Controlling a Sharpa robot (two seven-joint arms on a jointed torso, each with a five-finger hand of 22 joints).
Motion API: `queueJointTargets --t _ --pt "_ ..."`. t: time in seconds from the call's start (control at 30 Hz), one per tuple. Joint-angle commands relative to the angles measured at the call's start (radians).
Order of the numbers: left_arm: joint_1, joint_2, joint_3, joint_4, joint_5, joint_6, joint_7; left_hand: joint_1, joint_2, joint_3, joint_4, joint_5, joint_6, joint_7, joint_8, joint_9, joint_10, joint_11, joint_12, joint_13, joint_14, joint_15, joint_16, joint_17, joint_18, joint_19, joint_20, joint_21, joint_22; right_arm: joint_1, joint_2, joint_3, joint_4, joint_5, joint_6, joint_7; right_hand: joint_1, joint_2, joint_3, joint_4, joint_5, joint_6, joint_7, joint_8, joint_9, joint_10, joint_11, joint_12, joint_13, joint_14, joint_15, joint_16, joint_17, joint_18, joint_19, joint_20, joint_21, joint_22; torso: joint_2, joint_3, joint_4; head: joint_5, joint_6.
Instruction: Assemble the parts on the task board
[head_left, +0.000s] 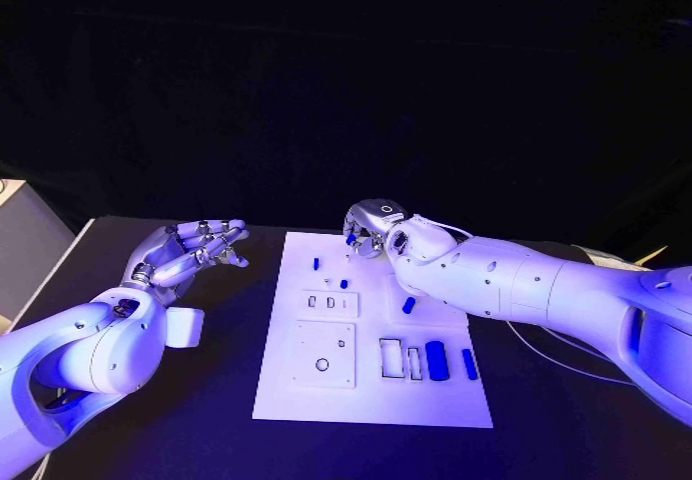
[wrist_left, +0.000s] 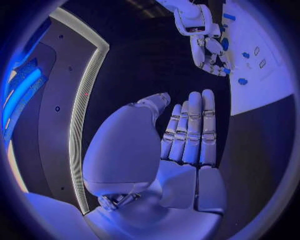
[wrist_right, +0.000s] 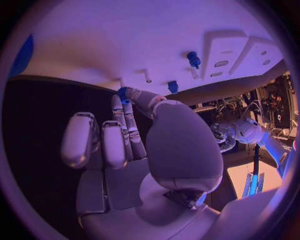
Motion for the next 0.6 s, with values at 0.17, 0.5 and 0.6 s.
queueJointTargets --t 0.17,0.5,0.6 --pt "0.001 0.004 0.001 -0.003 -0.004 0.014 0.004 -0.006 0.0 0.005 0.002 -0.006 0.006 -0.004 0.003 0.001 0.007 -0.001 0.003 0.001 -0.004 0.0 0.004 0.001 0.001 -0.005 0.0 0.002 0.001 -0.009 -0.01 -0.006 0.004 -0.037 0.056 -0.037 -0.002 0.009 -0.002 -0.003 0.005 0.003 0.0 0.005 0.002 0.024 -0.024 0.002 0.018 0.033 0.003 0.007 0.003 -0.019 -0.001 0.003 0.008 0.005 0.0 -0.0007 0.0007 -0.002 -0.001" --pt "0.001 0.005 0.001 -0.006 -0.004 0.015 0.005 -0.006 0.0 0.006 0.002 -0.006 0.005 -0.004 0.003 0.001 0.007 -0.001 0.003 0.001 -0.006 0.001 0.007 0.0 0.002 -0.009 0.0 0.007 0.004 -0.009 -0.033 -0.006 0.037 -0.066 0.051 -0.051 -0.003 0.009 -0.003 -0.003 0.005 0.003 0.0 0.005 0.003 0.024 -0.024 0.002 0.019 0.033 0.003 0.007 0.003 -0.02 0.0 0.003 0.01 0.008 0.0 -0.0006 0.0005 -0.001 -0.004" --pt "0.001 0.005 0.001 -0.006 -0.004 0.015 0.005 -0.006 0.0 0.006 0.002 -0.006 0.005 -0.004 0.003 0.001 0.007 -0.001 0.003 0.001 -0.006 0.001 0.007 0.0 0.002 -0.009 0.0 0.007 0.004 -0.009 -0.036 -0.006 0.041 -0.067 0.053 -0.05 -0.004 0.008 -0.003 -0.003 0.005 0.004 -0.001 0.006 0.003 0.025 -0.024 0.002 0.019 0.034 0.003 0.008 0.005 -0.02 0.0 0.003 0.011 0.009 0.001 -0.0006 0.0005 -0.001 -0.003"
